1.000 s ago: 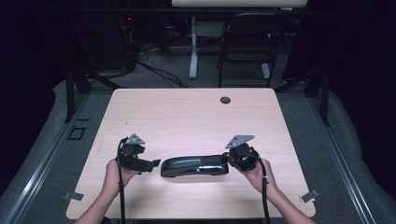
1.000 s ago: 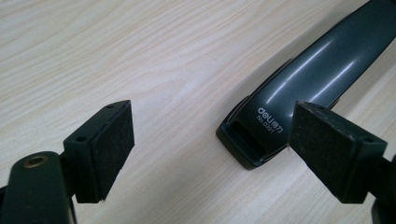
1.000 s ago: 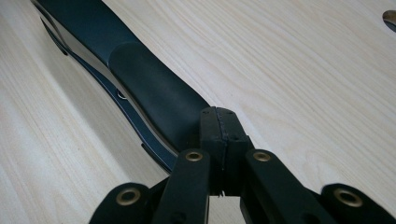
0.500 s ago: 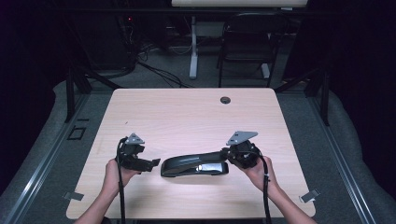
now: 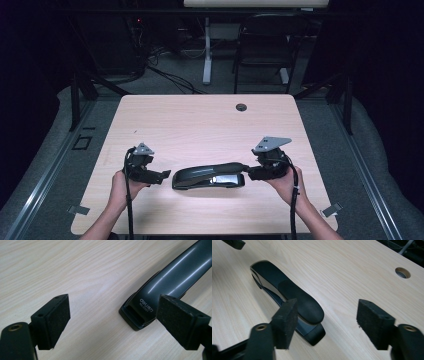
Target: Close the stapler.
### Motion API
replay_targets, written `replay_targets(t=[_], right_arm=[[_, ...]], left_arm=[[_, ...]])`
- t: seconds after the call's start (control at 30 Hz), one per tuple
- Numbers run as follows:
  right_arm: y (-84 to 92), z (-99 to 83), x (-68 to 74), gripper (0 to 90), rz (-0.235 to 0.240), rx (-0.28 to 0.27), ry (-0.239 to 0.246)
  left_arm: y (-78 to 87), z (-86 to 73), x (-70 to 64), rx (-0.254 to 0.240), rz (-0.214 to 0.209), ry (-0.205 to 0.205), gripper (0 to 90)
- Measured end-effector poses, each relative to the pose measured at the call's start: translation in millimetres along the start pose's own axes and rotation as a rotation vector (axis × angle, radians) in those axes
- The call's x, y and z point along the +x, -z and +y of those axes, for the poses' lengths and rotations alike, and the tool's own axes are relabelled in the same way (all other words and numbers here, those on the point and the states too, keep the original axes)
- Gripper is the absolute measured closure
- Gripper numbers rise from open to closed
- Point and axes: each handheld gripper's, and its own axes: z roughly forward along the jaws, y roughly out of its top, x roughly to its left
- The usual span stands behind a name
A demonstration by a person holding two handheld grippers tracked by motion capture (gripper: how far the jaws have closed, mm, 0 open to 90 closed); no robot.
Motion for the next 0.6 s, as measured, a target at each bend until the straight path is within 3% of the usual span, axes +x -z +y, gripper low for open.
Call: replay_targets(t=[0.3,0.6], right_arm=[[21.3,-15.7,-9.9,19.3,-0.002,-0.002,-0.032],[30.0,-38.3,-21.1,8.9,-0.034,0.056,-0.084]], left_arm=[[0.4,0.1,1.0,0.001,0.007,0.000,9.3],[-0.3,-0.4,1.8,0.004,0.008,-0.001,8.5]])
